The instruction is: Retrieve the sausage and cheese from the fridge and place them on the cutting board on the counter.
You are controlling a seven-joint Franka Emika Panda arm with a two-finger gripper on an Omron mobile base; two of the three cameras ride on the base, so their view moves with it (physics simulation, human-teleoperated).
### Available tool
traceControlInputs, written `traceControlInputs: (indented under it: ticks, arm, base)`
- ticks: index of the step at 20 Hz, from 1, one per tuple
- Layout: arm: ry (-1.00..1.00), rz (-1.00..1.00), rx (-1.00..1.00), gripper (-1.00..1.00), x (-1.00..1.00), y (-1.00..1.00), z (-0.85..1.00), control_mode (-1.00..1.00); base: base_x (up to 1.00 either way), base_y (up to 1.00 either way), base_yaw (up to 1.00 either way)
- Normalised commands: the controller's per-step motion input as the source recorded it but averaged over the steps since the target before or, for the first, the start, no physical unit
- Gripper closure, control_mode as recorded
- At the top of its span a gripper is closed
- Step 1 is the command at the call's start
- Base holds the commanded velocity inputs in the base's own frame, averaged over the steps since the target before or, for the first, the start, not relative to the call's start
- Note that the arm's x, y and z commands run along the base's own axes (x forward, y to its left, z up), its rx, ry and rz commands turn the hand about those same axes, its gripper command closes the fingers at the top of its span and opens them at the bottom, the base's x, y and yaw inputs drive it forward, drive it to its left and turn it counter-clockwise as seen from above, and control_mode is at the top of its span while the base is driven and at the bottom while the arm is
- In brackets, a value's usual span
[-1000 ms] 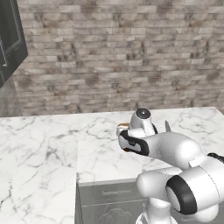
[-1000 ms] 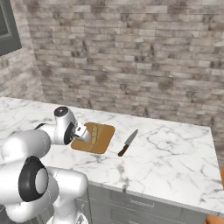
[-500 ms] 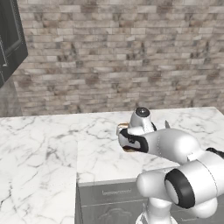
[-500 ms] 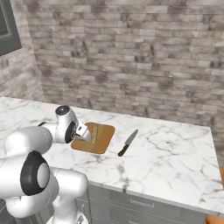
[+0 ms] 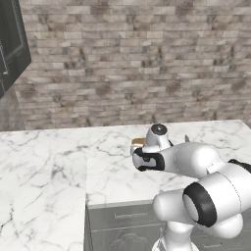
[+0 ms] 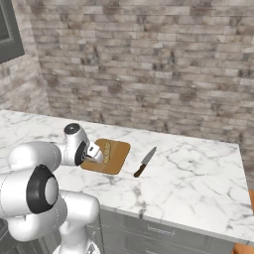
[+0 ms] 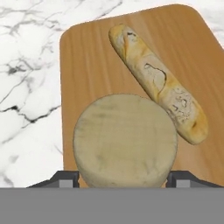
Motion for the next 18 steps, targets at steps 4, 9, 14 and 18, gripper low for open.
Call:
traceControlInputs:
  ticks: [4,9,14,18]
  arm:
    - [0.0,0.0,0.0,1.0,0.0,0.0,-0.06,-1.0]
    - [0.03,0.0,0.0,1.0,-0.03,0.0,-0.04,-1.0]
    - [0.01,0.0,0.0,1.0,0.0,0.0,-0.02,-1.0]
    - [0.01,0.0,0.0,1.0,0.0,0.0,-0.03,-1.0]
  base:
    - [0.0,0.0,0.0]
    - [0.0,0.0,0.0]
    - [0.0,0.0,0.0]
    - [0.0,0.0,0.0]
